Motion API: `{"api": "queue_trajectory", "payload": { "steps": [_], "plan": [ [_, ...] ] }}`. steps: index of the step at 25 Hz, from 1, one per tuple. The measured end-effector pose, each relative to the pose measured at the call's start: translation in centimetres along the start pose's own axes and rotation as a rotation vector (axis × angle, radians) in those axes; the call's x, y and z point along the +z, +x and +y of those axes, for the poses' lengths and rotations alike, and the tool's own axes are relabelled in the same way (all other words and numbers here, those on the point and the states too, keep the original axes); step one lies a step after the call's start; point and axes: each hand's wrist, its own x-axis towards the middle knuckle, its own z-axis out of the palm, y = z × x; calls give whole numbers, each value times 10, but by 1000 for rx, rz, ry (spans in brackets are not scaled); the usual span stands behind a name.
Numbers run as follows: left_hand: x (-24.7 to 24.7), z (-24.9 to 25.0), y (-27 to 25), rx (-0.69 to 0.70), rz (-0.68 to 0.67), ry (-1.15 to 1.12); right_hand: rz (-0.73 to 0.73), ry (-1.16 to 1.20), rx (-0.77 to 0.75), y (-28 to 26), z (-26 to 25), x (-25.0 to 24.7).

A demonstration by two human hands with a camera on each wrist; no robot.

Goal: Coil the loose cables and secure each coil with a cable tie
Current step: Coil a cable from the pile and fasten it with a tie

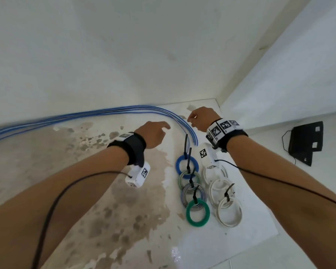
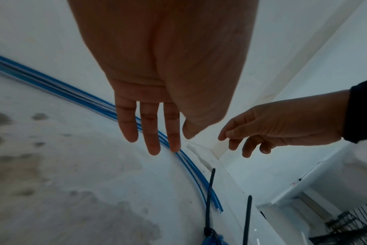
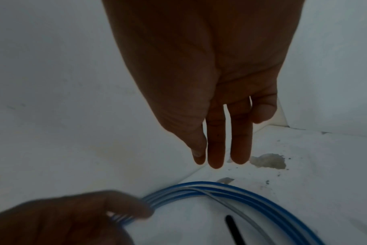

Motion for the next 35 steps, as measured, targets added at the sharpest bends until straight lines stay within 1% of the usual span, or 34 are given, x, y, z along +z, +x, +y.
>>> {"api": "queue_trajectory", "payload": {
  "steps": [2,5,8,11,14,16,19,20,22,24,25,26,27,28,29,30,31,32,35],
  "plan": [
    [6,13,35,-25,-47,76,-53,-24,-4,13,16,2],
    [19,23,74,-85,-98,175,-110,-51,-58,29,35,6],
    [32,23,101,-132,-131,278,-160,-74,-125,43,50,6],
    [43,21,112,-157,-106,349,-189,-100,-171,54,58,12],
    [43,22,118,-129,-13,387,-212,-121,-230,61,60,18],
    [42,25,119,-72,79,344,-221,-112,-253,65,60,19],
    [33,33,116,56,305,218,-151,-38,-278,69,57,14],
    [28,36,114,83,367,213,-119,45,-282,71,55,10],
    [17,40,109,113,430,247,-81,231,-268,67,49,-2],
    [6,35,101,137,421,232,-21,398,-253,62,44,-14],
    [1,28,95,135,421,225,27,528,-230,59,42,-20],
    [-4,17,90,109,430,219,77,685,-194,56,41,-23],
    [-9,5,82,63,453,211,117,792,-172,52,39,-28],
    [-13,-5,71,15,478,192,125,824,-172,48,37,-31],
    [-16,-14,61,-21,507,166,98,761,-197,44,34,-32],
    [-20,-19,50,-38,545,143,51,645,-240,39,27,-32],
    [-23,-21,41,-35,585,130,0,552,-283,33,19,-30],
    [-27,-20,31,-21,630,133,-44,519,-319,27,7,-27],
    [-35,-6,4,43,734,152,-109,644,-384,5,-42,-11]
  ]
}}
